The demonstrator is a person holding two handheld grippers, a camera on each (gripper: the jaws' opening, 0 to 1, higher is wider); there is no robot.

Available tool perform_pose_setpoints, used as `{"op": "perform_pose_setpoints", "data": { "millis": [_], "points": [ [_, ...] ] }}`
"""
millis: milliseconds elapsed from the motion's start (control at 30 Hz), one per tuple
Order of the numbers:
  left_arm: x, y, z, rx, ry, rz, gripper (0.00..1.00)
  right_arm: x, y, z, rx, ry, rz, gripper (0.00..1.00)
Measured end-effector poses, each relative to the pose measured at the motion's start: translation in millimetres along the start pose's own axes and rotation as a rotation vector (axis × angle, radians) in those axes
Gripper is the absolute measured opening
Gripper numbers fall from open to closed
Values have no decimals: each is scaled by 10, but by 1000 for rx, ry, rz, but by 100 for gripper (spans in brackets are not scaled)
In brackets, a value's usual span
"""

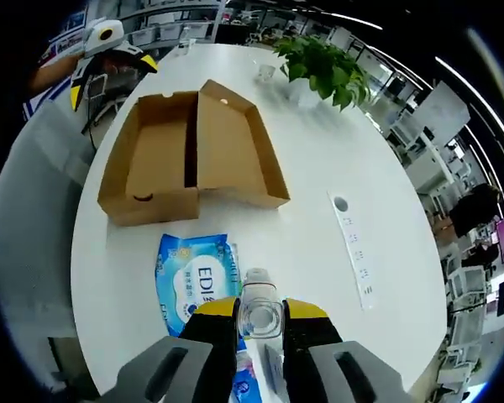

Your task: Operate the shoe box by opening the lid, removing the specified soft item, and placing it in the target area until the item is outside and the box remains undamaged.

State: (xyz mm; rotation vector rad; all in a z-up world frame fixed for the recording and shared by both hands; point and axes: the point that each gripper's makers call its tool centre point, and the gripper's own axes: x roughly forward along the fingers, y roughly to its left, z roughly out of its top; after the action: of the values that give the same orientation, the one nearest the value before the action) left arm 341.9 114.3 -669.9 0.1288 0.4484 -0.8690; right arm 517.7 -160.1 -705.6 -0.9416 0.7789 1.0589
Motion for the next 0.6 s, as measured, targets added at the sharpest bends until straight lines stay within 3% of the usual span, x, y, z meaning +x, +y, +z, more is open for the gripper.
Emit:
{"op": "perform_pose_setpoints", "data": {
  "millis": [600],
  "points": [
    [-122,55,-45,-35,-10,44,100,332,-40,-107,-97,120,78,16]
  ]
}}
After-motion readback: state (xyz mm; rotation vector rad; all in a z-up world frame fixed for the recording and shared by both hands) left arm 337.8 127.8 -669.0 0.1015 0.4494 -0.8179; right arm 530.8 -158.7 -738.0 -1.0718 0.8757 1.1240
